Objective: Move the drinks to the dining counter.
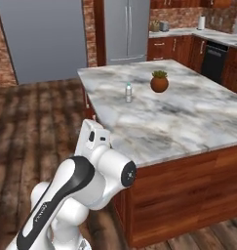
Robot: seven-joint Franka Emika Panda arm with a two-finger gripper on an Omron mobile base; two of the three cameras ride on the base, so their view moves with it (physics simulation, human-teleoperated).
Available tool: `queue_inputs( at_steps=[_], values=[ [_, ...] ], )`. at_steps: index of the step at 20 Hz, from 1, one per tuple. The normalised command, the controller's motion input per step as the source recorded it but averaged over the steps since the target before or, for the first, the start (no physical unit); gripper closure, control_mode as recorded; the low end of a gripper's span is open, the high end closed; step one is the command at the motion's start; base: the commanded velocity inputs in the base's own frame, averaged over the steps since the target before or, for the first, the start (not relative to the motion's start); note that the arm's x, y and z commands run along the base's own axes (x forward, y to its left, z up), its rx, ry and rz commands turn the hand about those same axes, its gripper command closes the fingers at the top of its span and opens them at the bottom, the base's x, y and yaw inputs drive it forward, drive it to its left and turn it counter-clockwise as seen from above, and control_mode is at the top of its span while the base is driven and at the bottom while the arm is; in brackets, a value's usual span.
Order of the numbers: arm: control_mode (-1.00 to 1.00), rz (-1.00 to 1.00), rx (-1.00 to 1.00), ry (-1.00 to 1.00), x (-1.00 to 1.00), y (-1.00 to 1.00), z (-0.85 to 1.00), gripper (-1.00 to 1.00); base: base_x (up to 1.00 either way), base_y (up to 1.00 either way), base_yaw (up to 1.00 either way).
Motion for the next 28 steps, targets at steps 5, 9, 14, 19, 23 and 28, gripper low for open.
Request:
queue_inputs(
  at_steps=[5, 9, 14, 19, 23, 28],
  values=[
    [1.0, 0.0, 0.0, 0.0, 0.0, 0.0, 0.0, -1.0, 0.1, 0.67, -0.21],
    [1.0, 0.0, 0.0, 0.0, 0.0, 0.0, 0.0, -1.0, 0.25, 0.82, -0.2],
    [1.0, 0.0, 0.0, 0.0, 0.0, 0.0, 0.0, -1.0, 0.43, 0.81, -0.17],
    [1.0, 0.0, 0.0, 0.0, 0.0, 0.0, 0.0, -1.0, 0.4, 0.66, -0.17],
    [1.0, 0.0, 0.0, 0.0, 0.0, 0.0, 0.0, -1.0, 0.3, 0.5, -0.2],
    [1.0, 0.0, 0.0, 0.0, 0.0, 0.0, 0.0, -1.0, 0.31, 0.4, -0.25]
  ],
)
